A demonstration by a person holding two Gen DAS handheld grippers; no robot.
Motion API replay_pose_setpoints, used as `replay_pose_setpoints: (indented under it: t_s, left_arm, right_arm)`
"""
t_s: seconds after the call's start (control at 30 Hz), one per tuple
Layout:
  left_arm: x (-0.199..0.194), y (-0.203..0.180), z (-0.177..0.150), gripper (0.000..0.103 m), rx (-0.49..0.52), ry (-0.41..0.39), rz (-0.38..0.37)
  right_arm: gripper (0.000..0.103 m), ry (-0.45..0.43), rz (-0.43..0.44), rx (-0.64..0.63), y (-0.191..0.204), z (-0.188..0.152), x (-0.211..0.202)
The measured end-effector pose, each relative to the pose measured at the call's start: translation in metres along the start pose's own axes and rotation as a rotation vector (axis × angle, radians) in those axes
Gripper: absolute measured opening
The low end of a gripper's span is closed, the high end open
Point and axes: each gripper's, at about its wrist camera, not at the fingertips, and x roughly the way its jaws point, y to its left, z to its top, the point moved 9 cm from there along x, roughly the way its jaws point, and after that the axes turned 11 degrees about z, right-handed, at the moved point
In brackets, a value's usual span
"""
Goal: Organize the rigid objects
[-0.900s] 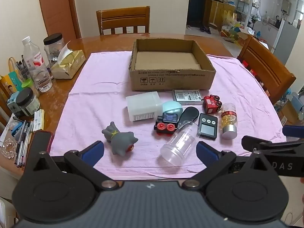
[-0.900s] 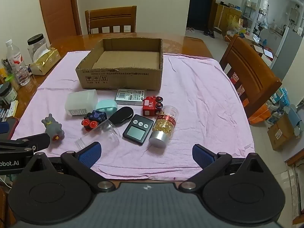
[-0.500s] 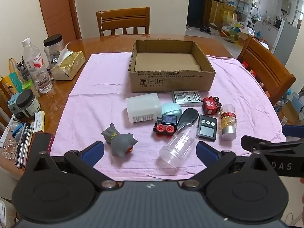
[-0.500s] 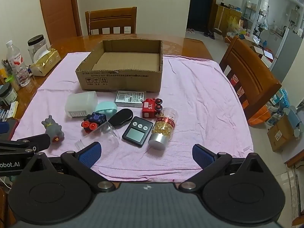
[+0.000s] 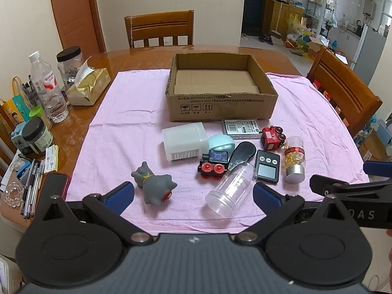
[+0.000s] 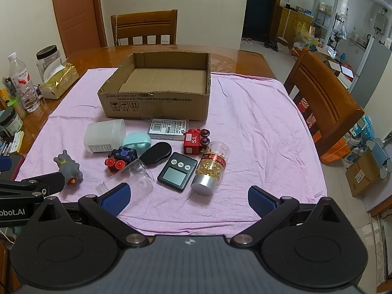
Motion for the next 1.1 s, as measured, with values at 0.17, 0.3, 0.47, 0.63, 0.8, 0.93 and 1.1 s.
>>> replay_pose_setpoints:
  t_s: [0.17,0.3,0.47,0.63,0.8,0.93,1.1]
  left_arm:
    - [0.0,0.0,0.001,0.102,0.0,-0.001,0.001]
    - [-0.003,-0.002,0.002,0.102,0.002,-0.005,0.002]
    - [-0.004,-0.005,0.003,0.102,0.003,-0.007,0.004]
    - [-0.006,-0.009,0.002,0.102,0.006,-0.012,0.009]
    - [-0.007,-0.012,0.001,0.102,0.006,-0.013,0.011]
    - [-0.01,-0.015,0.001,0.102,0.008,-0.016,0.018]
    - [-0.014,-0.017,0.003,0.102,0.008,-0.021,0.023]
  right_arm:
    - [0.103,0.001,0.001,-0.001,0.0,0.001,0.0]
    - [0.103,-0.003,0.001,-0.001,-0.002,0.002,0.0]
    - [0.103,-0.006,0.001,-0.004,-0.004,0.002,-0.002]
    - [0.103,-0.01,0.0,-0.006,-0.007,0.002,-0.004]
    - [0.103,-0.01,0.005,-0.007,-0.01,0.002,-0.005]
    - [0.103,-0.012,0.01,-0.011,-0.014,0.003,-0.007]
    - [0.103,-0.017,0.013,-0.015,-0.015,0.005,-0.009]
